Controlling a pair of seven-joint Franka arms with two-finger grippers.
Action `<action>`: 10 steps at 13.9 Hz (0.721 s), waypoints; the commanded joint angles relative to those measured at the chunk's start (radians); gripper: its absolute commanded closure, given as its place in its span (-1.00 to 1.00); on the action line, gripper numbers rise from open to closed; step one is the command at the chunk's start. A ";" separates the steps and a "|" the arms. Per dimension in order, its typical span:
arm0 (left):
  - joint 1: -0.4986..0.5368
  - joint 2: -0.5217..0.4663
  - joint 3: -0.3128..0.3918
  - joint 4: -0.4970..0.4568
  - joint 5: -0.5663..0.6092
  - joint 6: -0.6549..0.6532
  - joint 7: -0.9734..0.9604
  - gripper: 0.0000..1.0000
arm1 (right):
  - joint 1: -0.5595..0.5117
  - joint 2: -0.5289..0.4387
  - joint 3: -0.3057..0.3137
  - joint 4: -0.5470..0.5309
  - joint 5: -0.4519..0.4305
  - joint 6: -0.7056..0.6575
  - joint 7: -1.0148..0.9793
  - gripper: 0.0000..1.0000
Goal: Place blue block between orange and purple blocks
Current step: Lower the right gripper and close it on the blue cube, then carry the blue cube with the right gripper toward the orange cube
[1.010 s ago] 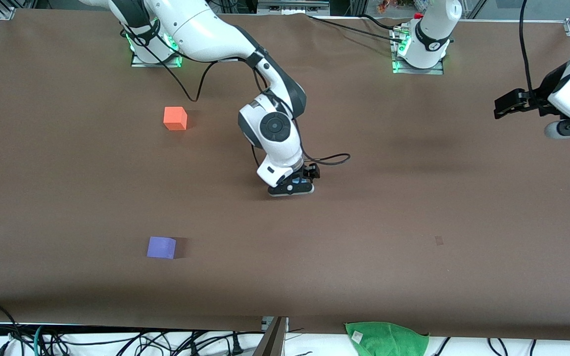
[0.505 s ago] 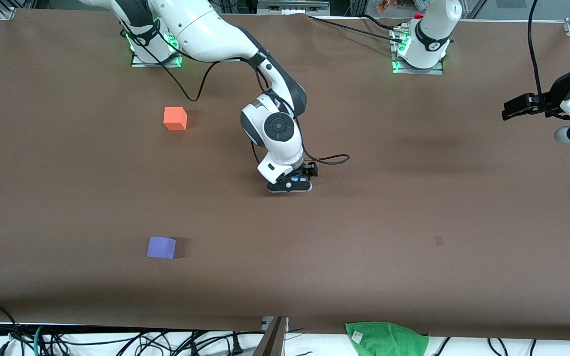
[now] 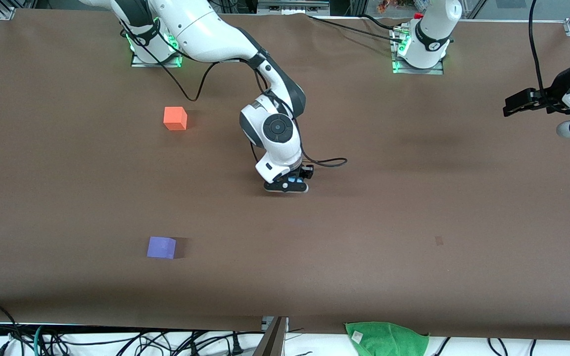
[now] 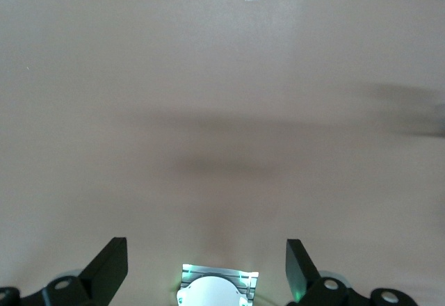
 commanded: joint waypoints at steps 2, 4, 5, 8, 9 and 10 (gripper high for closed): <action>-0.004 0.006 0.013 -0.001 -0.012 -0.005 0.024 -1.00 | -0.069 -0.069 -0.012 -0.012 0.000 -0.068 -0.038 0.53; -0.004 0.008 0.013 -0.001 -0.012 -0.005 0.028 -1.00 | -0.133 -0.129 -0.012 -0.019 0.003 -0.174 -0.171 0.53; -0.004 0.009 0.013 -0.001 -0.012 -0.005 0.029 -1.00 | -0.177 -0.161 -0.012 -0.037 0.005 -0.210 -0.223 0.52; -0.004 0.009 0.013 -0.001 -0.012 -0.005 0.027 -1.00 | -0.317 -0.319 -0.012 -0.263 0.008 -0.199 -0.462 0.50; -0.004 0.011 0.013 -0.001 -0.014 -0.005 0.027 -1.00 | -0.357 -0.374 -0.012 -0.360 0.025 -0.181 -0.527 0.50; -0.004 0.014 0.013 0.001 -0.017 -0.005 0.027 -1.00 | -0.380 -0.423 -0.016 -0.447 0.031 -0.150 -0.569 0.50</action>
